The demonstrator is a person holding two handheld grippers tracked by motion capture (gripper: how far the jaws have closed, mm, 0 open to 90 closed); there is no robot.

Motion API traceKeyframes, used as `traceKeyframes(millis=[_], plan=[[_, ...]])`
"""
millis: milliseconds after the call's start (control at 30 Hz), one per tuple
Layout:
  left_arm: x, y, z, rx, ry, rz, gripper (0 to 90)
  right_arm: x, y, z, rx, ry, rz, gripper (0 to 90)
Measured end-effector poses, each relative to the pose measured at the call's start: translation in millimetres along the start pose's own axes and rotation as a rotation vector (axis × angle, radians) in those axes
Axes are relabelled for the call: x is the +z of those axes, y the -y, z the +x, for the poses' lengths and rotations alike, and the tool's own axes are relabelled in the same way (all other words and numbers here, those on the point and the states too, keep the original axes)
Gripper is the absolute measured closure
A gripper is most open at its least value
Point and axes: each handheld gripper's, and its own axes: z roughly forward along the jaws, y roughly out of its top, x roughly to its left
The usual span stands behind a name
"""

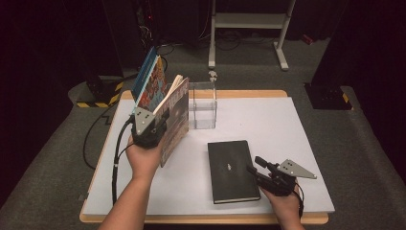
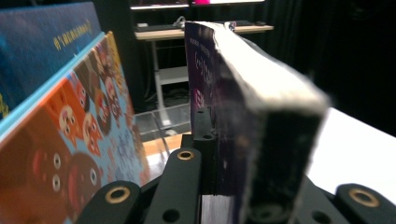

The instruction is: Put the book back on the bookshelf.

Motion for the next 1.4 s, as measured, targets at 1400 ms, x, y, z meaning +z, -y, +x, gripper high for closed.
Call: traceKeyframes(millis=[1400], plan=[[125.9,-2.1,4.5,0.019,-0.225,-0.034,83.1,1.6,2.4,-3.8,0.015,-0.014,0.009,49.7]])
